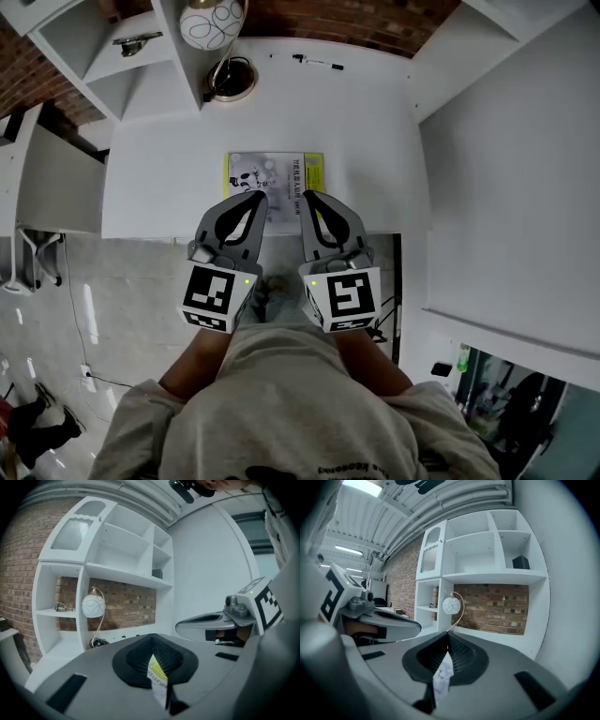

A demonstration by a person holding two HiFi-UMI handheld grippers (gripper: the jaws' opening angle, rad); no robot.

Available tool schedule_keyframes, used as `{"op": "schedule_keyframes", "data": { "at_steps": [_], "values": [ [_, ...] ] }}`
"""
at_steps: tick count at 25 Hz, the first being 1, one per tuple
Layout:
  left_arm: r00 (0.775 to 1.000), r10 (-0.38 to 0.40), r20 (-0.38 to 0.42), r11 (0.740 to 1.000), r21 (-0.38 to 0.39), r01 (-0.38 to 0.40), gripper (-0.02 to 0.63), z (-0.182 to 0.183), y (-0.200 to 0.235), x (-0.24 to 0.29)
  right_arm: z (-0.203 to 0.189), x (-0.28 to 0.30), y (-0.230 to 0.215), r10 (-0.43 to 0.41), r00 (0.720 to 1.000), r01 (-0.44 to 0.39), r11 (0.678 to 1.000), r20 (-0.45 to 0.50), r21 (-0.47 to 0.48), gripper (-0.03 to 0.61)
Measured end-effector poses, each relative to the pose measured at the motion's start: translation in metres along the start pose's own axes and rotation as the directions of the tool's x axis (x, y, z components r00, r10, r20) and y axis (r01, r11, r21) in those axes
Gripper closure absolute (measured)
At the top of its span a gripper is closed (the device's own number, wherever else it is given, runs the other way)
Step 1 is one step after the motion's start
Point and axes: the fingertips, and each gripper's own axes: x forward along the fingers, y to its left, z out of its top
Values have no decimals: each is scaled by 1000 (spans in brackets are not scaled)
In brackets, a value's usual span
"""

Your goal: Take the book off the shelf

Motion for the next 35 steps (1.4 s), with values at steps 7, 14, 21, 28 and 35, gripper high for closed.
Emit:
{"op": "schedule_keyframes", "data": {
  "at_steps": [7,14,21,28,35],
  "values": [
    [997,20,74,1000,-22,-19,603,25,-15,-32,31,-35,12,-14,997,15,1000,80,-17,560],
    [992,43,115,999,6,-44,603,43,-31,-59,59,-69,27,-10,989,17,999,148,-47,560],
    [989,41,144,999,19,-44,603,50,-54,-74,58,-92,27,-16,987,26,998,158,-61,561],
    [986,40,159,997,57,-50,603,50,-69,-75,55,-102,19,-10,983,22,998,181,-60,561],
    [985,55,162,997,45,-63,603,42,-78,-70,48,-103,14,20,983,-6,997,185,-72,561]
  ]
}}
